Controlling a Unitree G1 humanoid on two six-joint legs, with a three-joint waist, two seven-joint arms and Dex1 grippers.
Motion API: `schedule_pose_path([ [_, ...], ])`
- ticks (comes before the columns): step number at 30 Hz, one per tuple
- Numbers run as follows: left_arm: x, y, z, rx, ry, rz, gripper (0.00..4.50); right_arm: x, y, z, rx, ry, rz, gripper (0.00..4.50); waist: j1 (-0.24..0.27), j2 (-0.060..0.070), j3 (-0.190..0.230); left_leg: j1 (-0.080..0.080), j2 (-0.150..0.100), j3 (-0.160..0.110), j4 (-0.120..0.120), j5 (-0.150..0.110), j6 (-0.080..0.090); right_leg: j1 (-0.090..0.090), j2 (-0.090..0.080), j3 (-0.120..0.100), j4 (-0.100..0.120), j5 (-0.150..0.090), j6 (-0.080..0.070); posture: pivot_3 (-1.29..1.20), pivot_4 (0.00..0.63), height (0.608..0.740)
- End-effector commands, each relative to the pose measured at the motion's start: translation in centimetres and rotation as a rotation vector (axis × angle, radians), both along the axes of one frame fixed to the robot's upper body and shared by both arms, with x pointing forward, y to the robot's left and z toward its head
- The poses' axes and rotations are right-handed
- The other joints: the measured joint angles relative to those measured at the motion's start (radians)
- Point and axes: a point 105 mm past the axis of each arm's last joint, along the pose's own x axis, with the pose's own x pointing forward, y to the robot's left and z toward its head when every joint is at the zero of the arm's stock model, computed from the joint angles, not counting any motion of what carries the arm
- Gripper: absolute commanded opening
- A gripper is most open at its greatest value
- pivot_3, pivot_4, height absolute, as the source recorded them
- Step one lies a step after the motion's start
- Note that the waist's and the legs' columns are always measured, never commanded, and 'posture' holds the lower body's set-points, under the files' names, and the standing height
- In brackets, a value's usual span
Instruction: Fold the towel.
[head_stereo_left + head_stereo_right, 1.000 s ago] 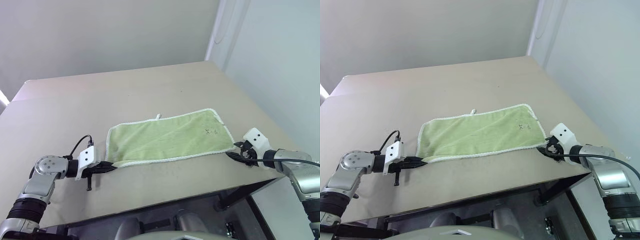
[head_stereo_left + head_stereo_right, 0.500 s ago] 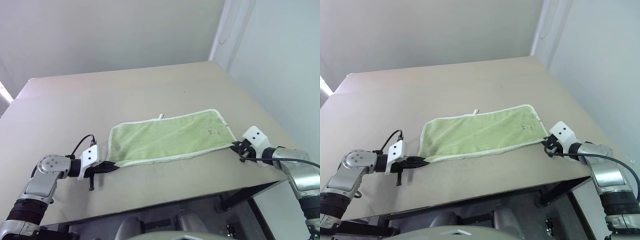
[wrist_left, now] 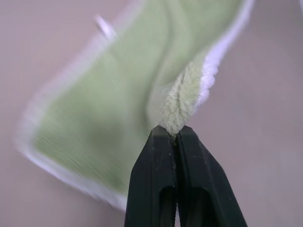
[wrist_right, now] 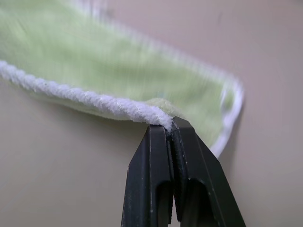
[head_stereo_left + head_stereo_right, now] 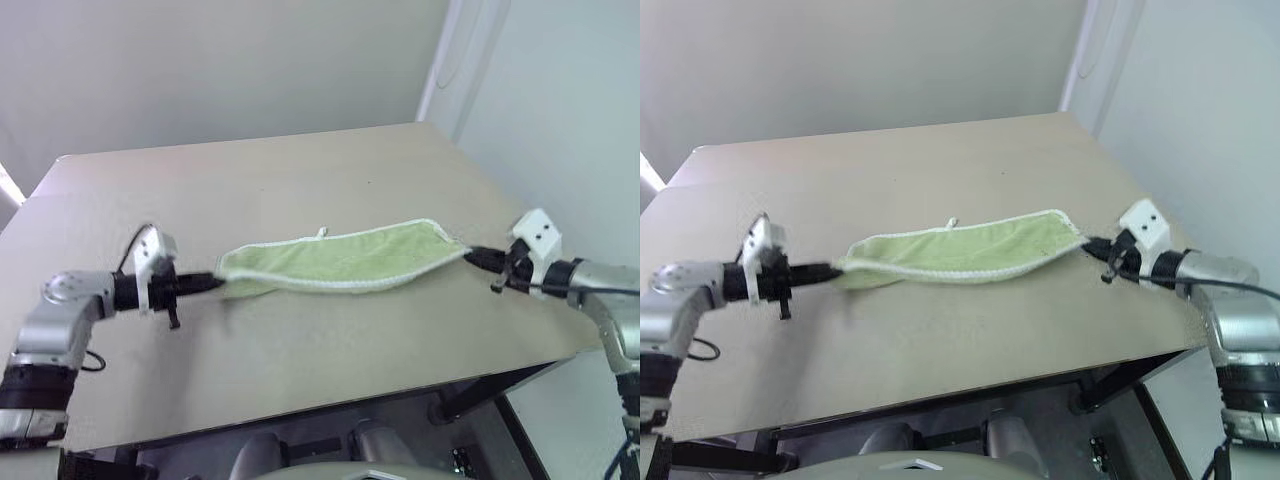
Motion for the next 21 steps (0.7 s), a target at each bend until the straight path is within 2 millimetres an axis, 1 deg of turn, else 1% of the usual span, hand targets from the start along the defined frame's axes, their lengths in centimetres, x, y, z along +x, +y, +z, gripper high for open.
schedule_pose_path([
  [1,2.3,1.9,4.7,-0.101,-0.084,0.117,0.0,2.0,0.3,5.0,0.076,-0.154,-0.035,0.03,-0.002,0.0,0.0,0.0,0.0,0.0,0.0,0.0,0.0,0.0,0.0,0.0,0.0,0.0,0.0,0.0,0.0,0.74],
  [4,4.4,3.2,6.7,-0.138,-0.135,0.215,0.0,4.0,0.8,6.5,0.108,-0.208,-0.072,0.03,-0.001,0.0,0.0,0.0,0.0,0.0,-0.002,0.0,0.0,-0.001,0.001,0.0,0.0,0.001,0.002,0.0,0.0,0.74],
  [7,7.1,4.9,8.5,-0.164,-0.193,0.352,0.0,6.2,1.8,7.7,0.124,-0.264,-0.098,0.03,0.001,0.0,0.0,-0.001,0.0,-0.001,-0.003,0.0,0.0,-0.002,0.001,0.0,0.0,0.004,0.0,0.0,0.0,0.74],
  [11,10.1,6.9,10.0,-0.174,-0.266,0.548,0.0,9.5,3.3,8.6,0.138,-0.322,-0.148,0.03,-0.001,0.0,0.0,-0.003,-0.001,-0.001,-0.003,0.0,0.0,-0.003,0.0,0.0,-0.001,0.005,0.0,0.0,0.0,0.74],
  [13,11.2,7.4,10.9,-0.164,-0.316,0.624,0.0,11.2,4.1,9.1,0.142,-0.352,-0.176,0.03,-0.002,0.0,0.0,-0.003,-0.001,0.0,-0.003,0.0,0.0,-0.004,0.0,0.0,-0.001,0.005,0.001,0.0,0.0,0.74],
  [14,11.6,7.4,11.4,-0.163,-0.339,0.647,0.0,11.9,4.3,9.4,0.148,-0.368,-0.192,0.03,-0.002,0.0,0.0,-0.003,-0.001,0.0,-0.004,0.0,0.0,-0.004,0.0,0.0,-0.001,0.005,0.001,0.0,0.0,0.74],
  [17,12.4,7.2,13.1,-0.116,-0.418,0.691,0.0,13.5,4.8,11.4,0.173,-0.439,-0.246,0.03,-0.002,0.0,0.0,-0.008,-0.001,-0.001,-0.004,0.0,0.0,-0.01,0.0,0.0,0.001,0.005,0.001,0.0,0.0,0.74],
  [20,12.4,7.5,14.0,-0.049,-0.474,0.7,0.0,13.9,4.9,12.7,0.197,-0.484,-0.255,0.03,-0.001,0.0,0.0,-0.02,-0.001,-0.001,-0.003,0.0,-0.001,-0.021,-0.001,-0.001,0.002,0.006,0.001,0.0,0.0,0.74],
  [21,12.2,7.6,13.9,-0.02,-0.481,0.688,0.0,13.8,5.0,12.9,0.205,-0.49,-0.235,0.03,0.0,0.0,0.0,-0.021,-0.001,-0.001,-0.004,0.0,-0.001,-0.022,-0.001,-0.001,0.002,0.006,0.001,0.0,0.0,0.74],
])
